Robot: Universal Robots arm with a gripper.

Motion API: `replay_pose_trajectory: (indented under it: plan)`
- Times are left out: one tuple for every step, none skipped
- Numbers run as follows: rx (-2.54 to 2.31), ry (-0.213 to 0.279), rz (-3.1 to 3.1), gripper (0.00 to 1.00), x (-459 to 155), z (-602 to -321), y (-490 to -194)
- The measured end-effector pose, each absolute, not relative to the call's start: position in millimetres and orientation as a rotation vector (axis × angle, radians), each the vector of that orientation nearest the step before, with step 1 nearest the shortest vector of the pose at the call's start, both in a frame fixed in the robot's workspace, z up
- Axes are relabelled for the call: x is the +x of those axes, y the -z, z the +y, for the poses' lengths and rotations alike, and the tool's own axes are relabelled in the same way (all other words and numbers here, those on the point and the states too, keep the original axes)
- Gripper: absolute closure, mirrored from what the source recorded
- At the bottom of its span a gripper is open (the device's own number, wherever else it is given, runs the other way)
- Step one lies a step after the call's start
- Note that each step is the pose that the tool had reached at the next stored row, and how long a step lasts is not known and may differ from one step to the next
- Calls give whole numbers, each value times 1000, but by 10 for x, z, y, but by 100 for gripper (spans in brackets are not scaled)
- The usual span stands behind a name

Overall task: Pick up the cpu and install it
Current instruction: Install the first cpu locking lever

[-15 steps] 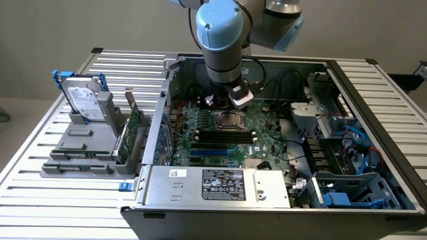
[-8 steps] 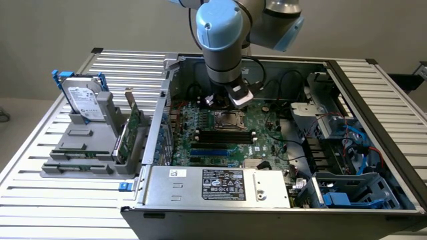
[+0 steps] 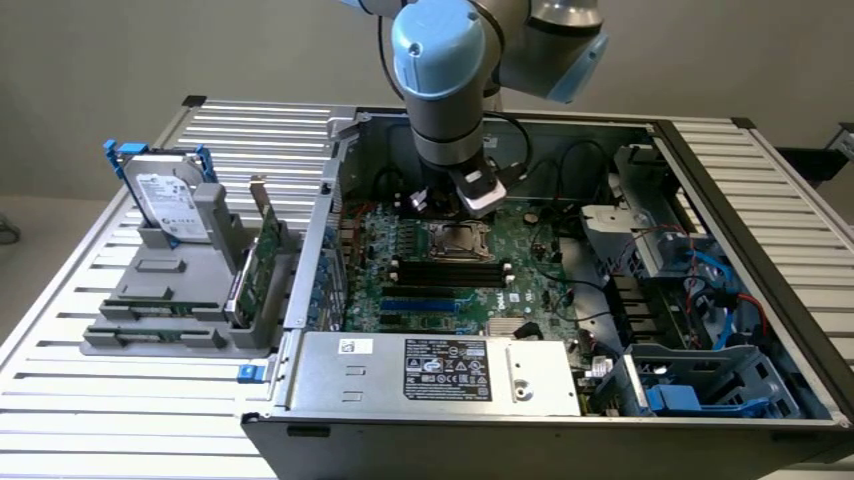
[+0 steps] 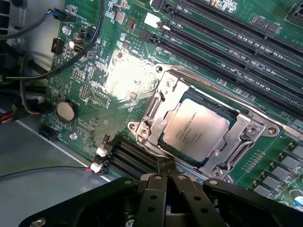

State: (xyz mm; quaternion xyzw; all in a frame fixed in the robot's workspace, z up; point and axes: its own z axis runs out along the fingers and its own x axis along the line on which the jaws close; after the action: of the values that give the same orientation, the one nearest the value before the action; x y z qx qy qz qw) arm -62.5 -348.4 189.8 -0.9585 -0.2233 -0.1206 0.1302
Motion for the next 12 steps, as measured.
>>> replay_pose_trajectory:
  plan:
    - [-2787,350,-648,89,-625,-3484,-1898]
    - [-2790,350,-647,89,-625,-3483,-1898]
    - [-2792,349,-646,89,-625,-3481,-1898]
    - [-2794,349,-645,89,-625,-3479,-1899]
    - [-2796,349,-644,89,-625,-3476,-1898]
    - [-2798,349,-643,89,-625,-3473,-1898]
    - [-2799,349,-642,89,-625,-3469,-1898]
    - [-2800,349,-640,89,-625,-3466,-1898]
    - [-2801,349,-639,89,-625,-3463,-1897]
    - [-2802,349,-638,89,-625,-3461,-1898]
    - [-2802,349,-637,89,-625,-3459,-1899]
    - [-2803,349,-636,89,-625,-3456,-1899]
